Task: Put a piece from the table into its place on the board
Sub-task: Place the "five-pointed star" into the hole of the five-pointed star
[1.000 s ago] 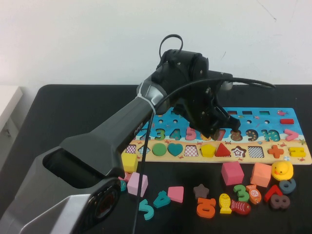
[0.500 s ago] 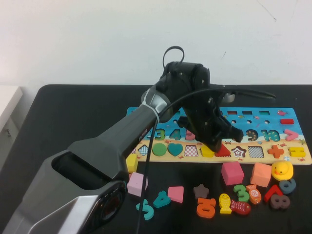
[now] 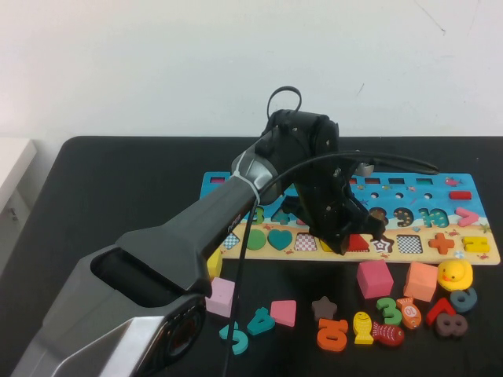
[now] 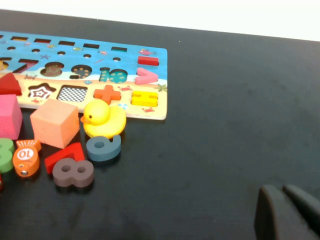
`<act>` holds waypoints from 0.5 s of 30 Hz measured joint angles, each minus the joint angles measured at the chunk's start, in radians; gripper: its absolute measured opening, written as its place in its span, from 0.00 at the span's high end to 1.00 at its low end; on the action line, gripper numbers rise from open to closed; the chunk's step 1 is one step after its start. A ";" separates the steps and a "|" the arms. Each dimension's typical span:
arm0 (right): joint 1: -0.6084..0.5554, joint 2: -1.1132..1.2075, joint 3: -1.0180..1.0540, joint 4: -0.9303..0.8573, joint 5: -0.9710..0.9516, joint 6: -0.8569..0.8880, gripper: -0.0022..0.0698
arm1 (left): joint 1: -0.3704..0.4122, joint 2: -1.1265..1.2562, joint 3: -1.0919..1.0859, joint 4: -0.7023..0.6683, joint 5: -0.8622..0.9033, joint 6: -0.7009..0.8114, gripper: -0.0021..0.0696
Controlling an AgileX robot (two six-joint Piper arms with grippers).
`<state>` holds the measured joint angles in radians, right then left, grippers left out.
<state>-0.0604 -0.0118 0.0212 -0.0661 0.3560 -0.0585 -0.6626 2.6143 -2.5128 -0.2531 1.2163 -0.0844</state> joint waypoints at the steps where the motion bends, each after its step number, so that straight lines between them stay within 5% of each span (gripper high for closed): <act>1: 0.000 0.000 0.000 0.000 0.000 0.000 0.94 | 0.000 0.000 0.000 0.003 0.005 -0.002 0.97; 15: 0.000 0.000 0.000 0.000 0.000 0.000 0.94 | 0.000 0.001 -0.081 -0.021 0.019 0.005 0.97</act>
<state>-0.0604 -0.0118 0.0212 -0.0661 0.3560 -0.0585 -0.6626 2.6157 -2.5939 -0.2737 1.2349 -0.0799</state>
